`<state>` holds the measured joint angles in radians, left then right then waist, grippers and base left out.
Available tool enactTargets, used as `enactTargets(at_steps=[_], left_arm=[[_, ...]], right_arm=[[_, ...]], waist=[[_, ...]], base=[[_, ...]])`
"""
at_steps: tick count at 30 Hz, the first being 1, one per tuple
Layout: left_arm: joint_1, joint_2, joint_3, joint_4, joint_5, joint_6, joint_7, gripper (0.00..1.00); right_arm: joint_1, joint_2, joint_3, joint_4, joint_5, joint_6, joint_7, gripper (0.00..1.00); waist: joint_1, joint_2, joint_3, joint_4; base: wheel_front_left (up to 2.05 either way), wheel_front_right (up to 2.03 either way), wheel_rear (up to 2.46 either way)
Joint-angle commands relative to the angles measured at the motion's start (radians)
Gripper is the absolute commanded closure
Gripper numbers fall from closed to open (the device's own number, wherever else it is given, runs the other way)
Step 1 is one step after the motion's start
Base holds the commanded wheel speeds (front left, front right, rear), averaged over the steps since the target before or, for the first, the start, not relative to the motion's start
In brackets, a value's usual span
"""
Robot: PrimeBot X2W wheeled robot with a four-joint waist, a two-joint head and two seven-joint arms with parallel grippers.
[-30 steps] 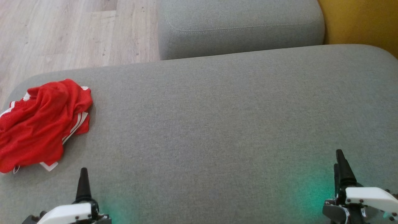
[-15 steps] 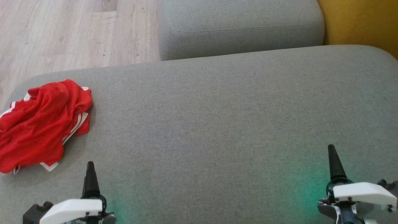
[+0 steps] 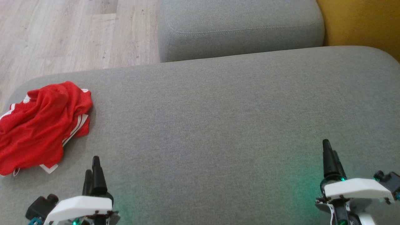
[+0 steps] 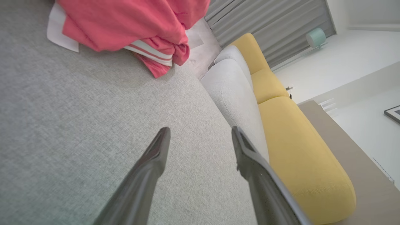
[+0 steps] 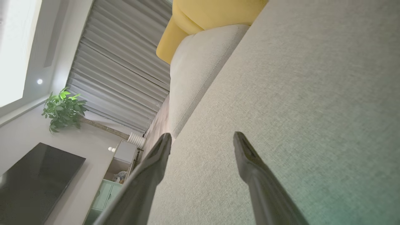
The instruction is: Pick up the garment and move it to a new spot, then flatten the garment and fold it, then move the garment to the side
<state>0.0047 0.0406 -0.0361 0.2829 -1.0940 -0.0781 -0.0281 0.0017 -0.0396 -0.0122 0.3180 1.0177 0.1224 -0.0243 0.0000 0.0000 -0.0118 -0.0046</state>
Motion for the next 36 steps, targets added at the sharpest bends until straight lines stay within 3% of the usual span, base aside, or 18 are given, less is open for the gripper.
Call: enactTargets(at_steps=[1, 36], left_arm=[[-0.058, 0.005, 0.002, -0.042, 0.038, 0.006, -0.013, 0.0], [-0.074, 0.007, -0.077, -0.089, 0.454, 0.061, -0.115, 0.0]], right_arm=[[-0.06, -0.005, 0.017, -0.041, -0.044, 0.003, -0.015, 0.0], [-0.087, -0.008, 0.116, -0.064, -0.492, 0.006, -0.119, 0.0]], waist=[[0.0, 0.0, -0.001, 0.0], [0.0, 0.0, -0.015, 0.004]], base=[[0.0, 0.0, 0.0], [0.0, 0.0, 0.0]])
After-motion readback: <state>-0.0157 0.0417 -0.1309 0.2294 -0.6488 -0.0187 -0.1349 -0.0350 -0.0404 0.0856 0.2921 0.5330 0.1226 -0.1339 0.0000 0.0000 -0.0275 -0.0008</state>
